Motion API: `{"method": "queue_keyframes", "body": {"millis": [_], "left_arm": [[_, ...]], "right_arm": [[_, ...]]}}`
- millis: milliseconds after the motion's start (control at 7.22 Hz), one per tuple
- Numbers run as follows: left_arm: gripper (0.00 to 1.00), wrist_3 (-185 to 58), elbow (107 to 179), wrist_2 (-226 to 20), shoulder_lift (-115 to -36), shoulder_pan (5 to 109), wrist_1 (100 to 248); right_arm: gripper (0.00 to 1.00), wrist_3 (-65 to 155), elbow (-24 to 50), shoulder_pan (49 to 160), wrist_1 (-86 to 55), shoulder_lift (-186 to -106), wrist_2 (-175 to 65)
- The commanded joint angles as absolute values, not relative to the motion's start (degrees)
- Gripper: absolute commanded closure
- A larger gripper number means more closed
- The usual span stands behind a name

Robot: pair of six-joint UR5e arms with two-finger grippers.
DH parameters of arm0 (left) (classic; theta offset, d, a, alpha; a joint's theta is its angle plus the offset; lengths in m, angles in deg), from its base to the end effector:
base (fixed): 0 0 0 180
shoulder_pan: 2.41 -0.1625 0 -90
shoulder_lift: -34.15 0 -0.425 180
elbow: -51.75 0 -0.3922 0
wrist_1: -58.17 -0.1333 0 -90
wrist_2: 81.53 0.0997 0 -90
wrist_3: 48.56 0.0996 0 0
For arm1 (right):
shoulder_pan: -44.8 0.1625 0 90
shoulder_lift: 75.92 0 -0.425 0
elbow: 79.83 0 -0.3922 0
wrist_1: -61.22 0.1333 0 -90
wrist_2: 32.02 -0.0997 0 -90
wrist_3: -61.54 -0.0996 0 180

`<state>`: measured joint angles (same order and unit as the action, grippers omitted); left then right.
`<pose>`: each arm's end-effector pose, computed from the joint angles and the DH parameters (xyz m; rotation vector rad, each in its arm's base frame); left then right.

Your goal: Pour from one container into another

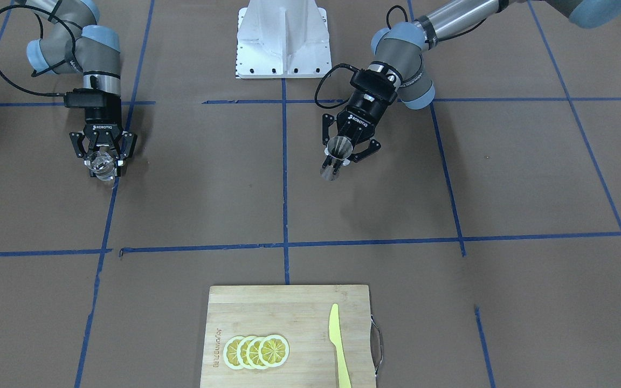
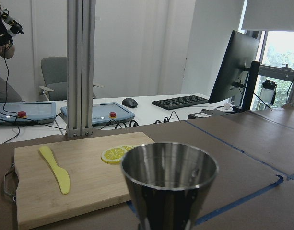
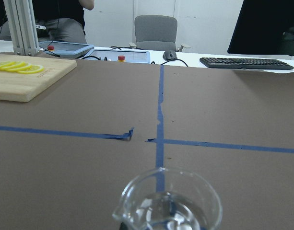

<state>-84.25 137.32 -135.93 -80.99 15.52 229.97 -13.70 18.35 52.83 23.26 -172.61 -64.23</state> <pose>0.5166 -0.3682 0.2937 1.3507 1.1108 -0.0923 -0.4098 -0.2775 0.5258 1.0770 -0.6478 0.3685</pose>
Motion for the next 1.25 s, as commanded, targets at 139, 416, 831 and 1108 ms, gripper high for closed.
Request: {"method": "queue_keyframes", "body": {"millis": [139, 416, 831, 1108], "left_arm": [[1.00, -84.16, 137.36, -135.93, -80.81, 15.52, 230.00], [1.00, -83.98, 137.36, -136.02, -80.81, 15.44, 230.35], [1.00, -83.72, 137.36, -136.11, -80.99, 15.35, 230.26], [1.00, -83.63, 137.27, -136.20, -80.72, 15.17, 229.91]], "right_arm": [[0.91, -5.83, 23.35, 53.24, 23.34, -171.29, -64.28], [1.00, -1.84, 23.62, 53.15, 22.99, -168.13, -64.19], [1.00, 0.28, 23.62, 53.15, 16.58, -156.90, -63.93], [1.00, 0.37, 24.32, 53.06, 10.91, -151.29, -64.01]]}}
